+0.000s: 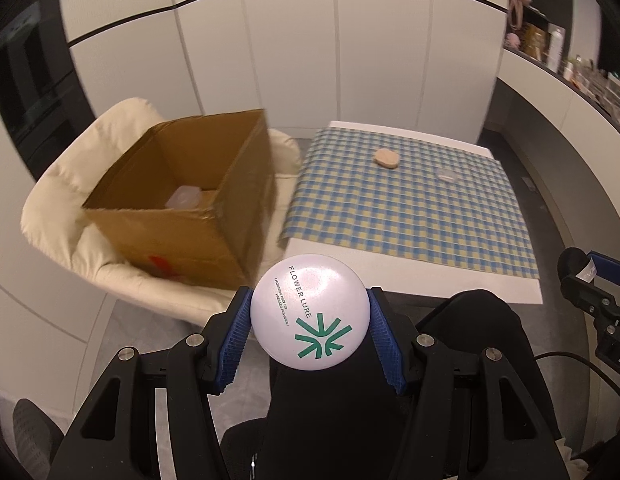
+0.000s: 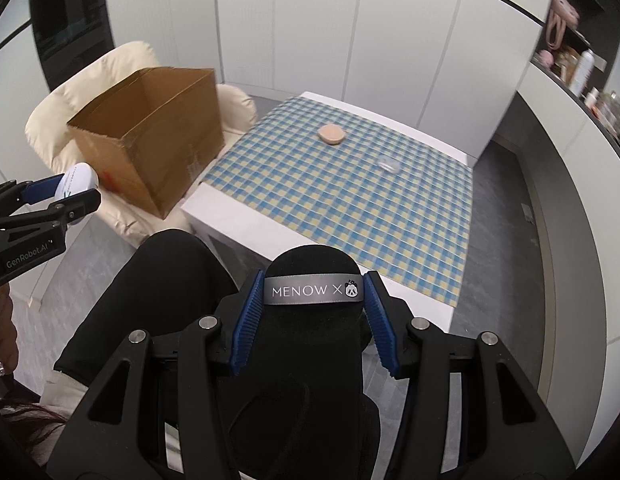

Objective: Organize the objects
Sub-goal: 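Carry the white compact and the black compact toward the cardboard box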

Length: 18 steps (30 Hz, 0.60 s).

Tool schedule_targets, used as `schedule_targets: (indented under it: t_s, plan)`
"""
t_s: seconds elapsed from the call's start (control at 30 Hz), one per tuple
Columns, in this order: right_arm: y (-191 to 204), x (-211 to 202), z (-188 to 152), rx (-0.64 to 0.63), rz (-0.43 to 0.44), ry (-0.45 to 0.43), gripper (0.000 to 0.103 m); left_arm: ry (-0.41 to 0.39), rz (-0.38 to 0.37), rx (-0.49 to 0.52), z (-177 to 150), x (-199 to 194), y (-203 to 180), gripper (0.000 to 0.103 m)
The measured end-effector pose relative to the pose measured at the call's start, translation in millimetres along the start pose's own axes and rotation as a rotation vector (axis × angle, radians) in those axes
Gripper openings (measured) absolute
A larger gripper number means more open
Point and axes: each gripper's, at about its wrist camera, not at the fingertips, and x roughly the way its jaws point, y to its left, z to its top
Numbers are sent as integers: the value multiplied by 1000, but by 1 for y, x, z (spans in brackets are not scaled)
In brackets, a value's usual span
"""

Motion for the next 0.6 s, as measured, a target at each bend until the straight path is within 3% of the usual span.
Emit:
schedule_targets:
  t_s: [0.6]
  plan:
    - [111,28,50,-280,137,-21,53,-16,158,-219,-11,3,94,58]
